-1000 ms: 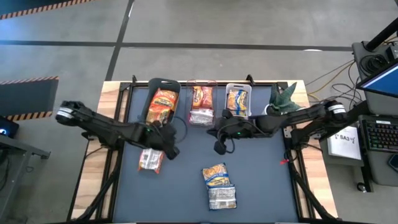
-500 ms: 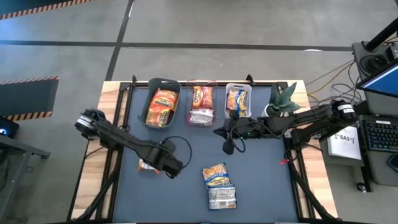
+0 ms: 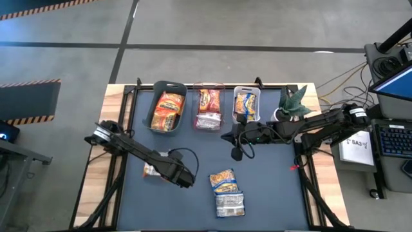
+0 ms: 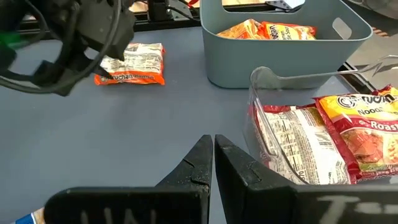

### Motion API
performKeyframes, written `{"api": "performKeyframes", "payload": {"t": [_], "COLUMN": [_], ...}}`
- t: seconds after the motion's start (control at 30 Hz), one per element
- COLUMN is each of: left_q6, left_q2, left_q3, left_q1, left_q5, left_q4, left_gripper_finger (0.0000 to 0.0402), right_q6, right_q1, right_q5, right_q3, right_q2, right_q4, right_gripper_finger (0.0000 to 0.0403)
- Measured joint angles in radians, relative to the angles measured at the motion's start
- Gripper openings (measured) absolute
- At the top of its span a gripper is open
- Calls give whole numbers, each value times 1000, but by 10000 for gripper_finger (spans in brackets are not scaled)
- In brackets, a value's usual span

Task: Sort Maruchan noodles
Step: Put the orange noodle pack into the dark green bin

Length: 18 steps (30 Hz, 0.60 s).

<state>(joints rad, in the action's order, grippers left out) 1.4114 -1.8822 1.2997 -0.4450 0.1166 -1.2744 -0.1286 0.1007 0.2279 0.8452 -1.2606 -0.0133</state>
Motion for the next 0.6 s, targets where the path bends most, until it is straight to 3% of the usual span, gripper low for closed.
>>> {"api": "performKeyframes", "payload": {"t": [0.6], "left_q6": [91], "left_q2": [-128], "left_q3": [2], "left_q1": [-5], "left_q5": [81], "left_q4": [-11], "left_gripper_finger": [120], "right_q6": [71], "right_q1": [0], "right_q5": [-1], "right_q3": [0], "right_q2": [-1], "right_q4": [0], "right_gripper_finger": [9]}}
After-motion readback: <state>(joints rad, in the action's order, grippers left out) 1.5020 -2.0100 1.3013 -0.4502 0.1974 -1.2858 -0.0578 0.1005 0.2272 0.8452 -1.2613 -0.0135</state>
